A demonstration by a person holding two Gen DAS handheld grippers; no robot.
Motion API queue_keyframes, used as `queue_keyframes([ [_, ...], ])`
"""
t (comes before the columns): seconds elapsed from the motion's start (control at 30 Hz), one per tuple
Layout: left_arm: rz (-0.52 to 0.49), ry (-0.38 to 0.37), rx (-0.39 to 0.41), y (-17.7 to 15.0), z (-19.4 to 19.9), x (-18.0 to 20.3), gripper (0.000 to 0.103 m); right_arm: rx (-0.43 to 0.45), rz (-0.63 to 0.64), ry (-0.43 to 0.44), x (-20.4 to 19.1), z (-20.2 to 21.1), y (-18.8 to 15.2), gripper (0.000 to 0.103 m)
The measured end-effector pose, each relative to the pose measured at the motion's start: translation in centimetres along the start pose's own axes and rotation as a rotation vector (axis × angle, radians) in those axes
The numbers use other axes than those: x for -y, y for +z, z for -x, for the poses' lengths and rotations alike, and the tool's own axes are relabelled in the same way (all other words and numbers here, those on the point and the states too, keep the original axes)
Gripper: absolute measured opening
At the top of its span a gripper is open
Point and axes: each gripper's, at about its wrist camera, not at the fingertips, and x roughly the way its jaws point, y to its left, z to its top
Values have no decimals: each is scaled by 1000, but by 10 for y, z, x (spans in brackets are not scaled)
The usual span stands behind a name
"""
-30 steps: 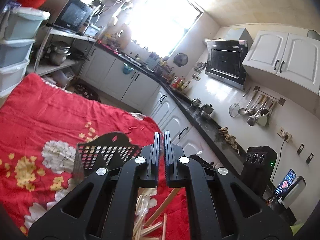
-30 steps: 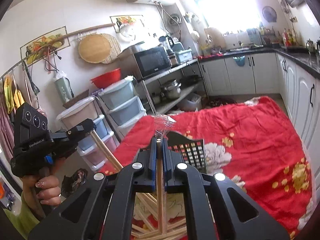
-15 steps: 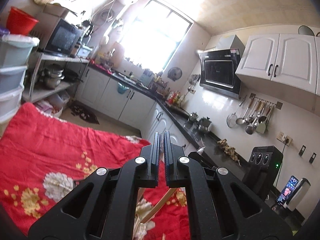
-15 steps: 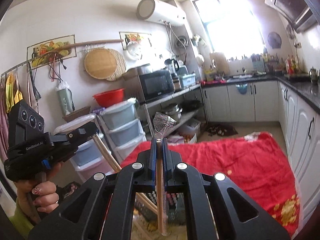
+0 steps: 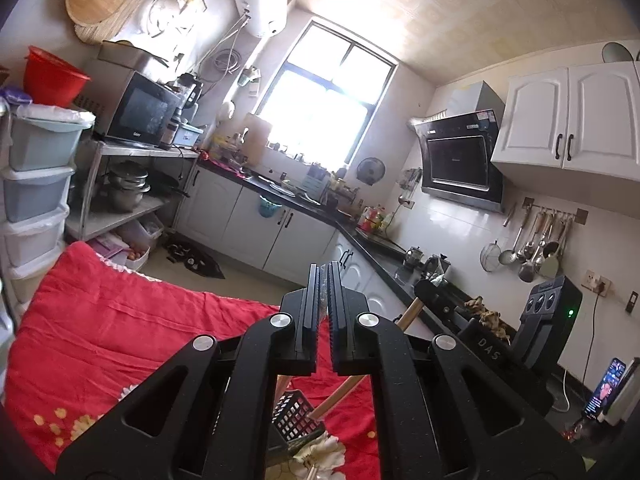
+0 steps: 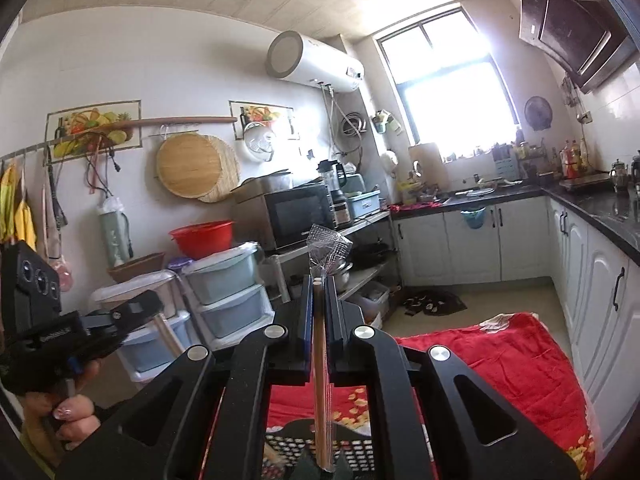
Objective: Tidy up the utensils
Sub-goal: 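Lift the chopsticks with the left gripper and carry them over the caddy, then open the left gripper to drop the chopsticks into the caddy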
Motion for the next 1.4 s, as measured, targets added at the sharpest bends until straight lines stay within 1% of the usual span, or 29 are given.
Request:
queue_keyframes([
  [0.23,12,-7,1,-6,-7,-6,2,5,52,-61,9,-14,-28,5],
  [0.57,45,-6,-15,-26,-30,-10,2,-54,23,-85,20,-31,-60,6],
  [0.77,67,9,-27,-39,-38,-20,2,-85,-11,-89,23,-33,-71,6],
  [0.8,71,14,-32,-40,-39,-22,2,-92,-16,-89,24,-33,-73,8],
  [0.83,74,16,-36,-42,-40,-24,2,-98,-22,-92,25,-33,-75,14],
  [0.87,77,21,-41,-45,-41,-26,2,-102,-27,-95,25,-33,-74,23],
  [0.9,76,28,-43,-47,-40,-27,4,-108,-35,-98,26,-32,-75,26],
  [0.93,73,36,-47,-49,-40,-28,11,-110,-41,-98,27,-32,-75,29],
  [1.0,71,54,-53,-52,-38,-31,19,-115,-44,-105,28,-29,-78,29],
  [1.07,67,67,-56,-55,-34,-33,20,-123,-41,-112,29,-27,-80,31],
  [1.1,63,80,-57,-57,-32,-34,24,-125,-41,-117,29,-25,-81,33],
  [1.13,60,92,-58,-59,-29,-34,31,-128,-40,-120,29,-23,-83,35],
  [1.2,54,108,-59,-61,-24,-35,36,-137,-39,-125,29,-21,-85,37],
  [1.27,44,136,-63,-64,-20,-35,38,-152,-36,-134,30,-19,-87,37],
  [1.33,41,155,-71,-66,-17,-36,43,-168,-34,-141,31,-18,-91,37],
  [1.4,40,170,-81,-69,-13,-37,46,-189,-43,-147,33,-17,-94,38],
])
